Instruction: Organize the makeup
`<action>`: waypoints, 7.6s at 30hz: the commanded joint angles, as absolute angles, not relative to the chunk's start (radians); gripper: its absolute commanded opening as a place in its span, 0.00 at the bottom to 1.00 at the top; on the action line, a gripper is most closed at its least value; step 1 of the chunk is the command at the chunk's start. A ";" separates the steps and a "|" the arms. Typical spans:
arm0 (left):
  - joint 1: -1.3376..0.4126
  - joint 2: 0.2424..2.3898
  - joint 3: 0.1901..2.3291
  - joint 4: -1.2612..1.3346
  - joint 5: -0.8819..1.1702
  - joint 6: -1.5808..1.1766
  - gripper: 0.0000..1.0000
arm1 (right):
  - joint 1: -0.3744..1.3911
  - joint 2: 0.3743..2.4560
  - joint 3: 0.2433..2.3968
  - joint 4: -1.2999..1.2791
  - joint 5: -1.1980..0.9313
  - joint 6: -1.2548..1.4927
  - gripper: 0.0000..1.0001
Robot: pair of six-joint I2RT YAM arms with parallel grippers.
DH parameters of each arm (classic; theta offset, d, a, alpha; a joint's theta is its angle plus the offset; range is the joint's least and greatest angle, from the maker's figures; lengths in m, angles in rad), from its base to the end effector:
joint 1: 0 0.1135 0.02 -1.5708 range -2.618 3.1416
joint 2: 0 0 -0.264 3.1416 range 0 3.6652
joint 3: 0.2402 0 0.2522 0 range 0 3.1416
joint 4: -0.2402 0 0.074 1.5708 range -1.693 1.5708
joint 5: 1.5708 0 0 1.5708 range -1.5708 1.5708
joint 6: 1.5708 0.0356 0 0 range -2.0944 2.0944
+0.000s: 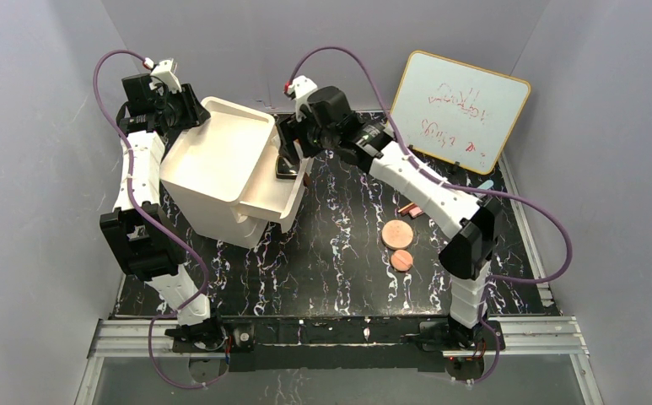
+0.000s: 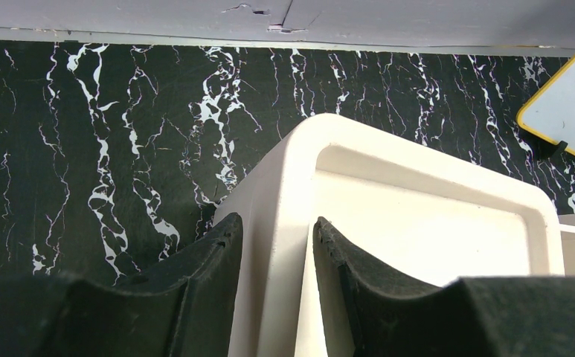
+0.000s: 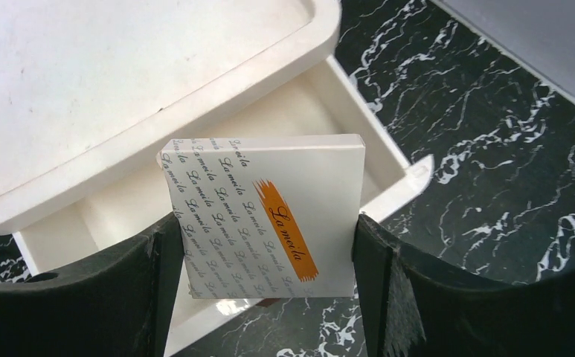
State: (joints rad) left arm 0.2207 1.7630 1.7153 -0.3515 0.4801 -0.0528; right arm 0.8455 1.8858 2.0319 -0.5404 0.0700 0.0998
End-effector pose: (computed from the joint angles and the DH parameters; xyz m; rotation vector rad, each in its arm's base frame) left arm 0.4088 0.0749 0.3799 0.0470 1.9389 -0.3604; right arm 0.2914 0.3250 0.4175 -0.6866 1.8839 0.5462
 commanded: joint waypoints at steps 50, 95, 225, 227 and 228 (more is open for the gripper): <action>0.219 1.774 1.713 -0.401 0.508 -0.069 0.40 | 1.000 1.903 2.003 -0.568 0.069 -0.077 0.98; 0.219 1.790 1.713 -0.384 0.548 -0.103 0.40 | 0.782 1.933 1.896 -0.334 -0.520 -0.139 0.98; 0.219 1.809 1.716 -0.370 0.584 -0.143 0.41 | 0.746 1.649 1.003 0.286 -0.073 -0.101 0.01; 0.220 1.808 1.715 -0.370 0.586 -0.144 0.40 | 0.740 1.631 0.985 0.281 -0.058 -0.100 0.01; 0.220 1.807 1.717 -0.371 0.586 -0.144 0.41 | 0.737 1.623 0.976 0.279 -0.055 -0.100 0.01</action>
